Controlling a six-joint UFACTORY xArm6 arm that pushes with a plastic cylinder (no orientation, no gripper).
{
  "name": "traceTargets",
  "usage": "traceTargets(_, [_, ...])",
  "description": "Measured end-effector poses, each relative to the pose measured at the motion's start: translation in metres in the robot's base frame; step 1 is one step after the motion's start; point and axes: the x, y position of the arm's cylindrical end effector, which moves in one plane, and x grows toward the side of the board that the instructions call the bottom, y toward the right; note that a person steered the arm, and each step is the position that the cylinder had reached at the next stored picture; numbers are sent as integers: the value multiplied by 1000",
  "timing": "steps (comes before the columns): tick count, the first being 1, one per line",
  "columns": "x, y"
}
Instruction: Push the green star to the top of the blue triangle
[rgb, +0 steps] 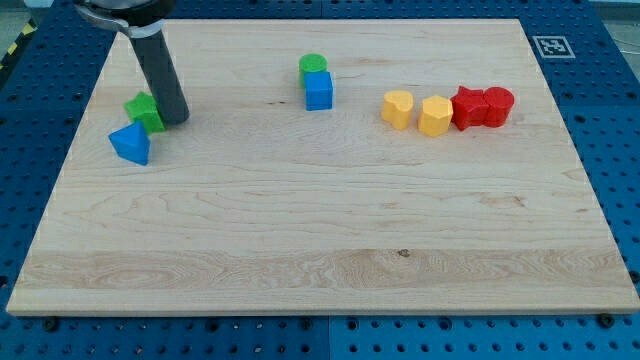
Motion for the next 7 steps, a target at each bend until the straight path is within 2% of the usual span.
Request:
traceTargets(1, [-25, 16])
traceTargets(3, [-49, 9])
traceTargets(5, [-53, -8])
traceTargets(7, [-38, -22])
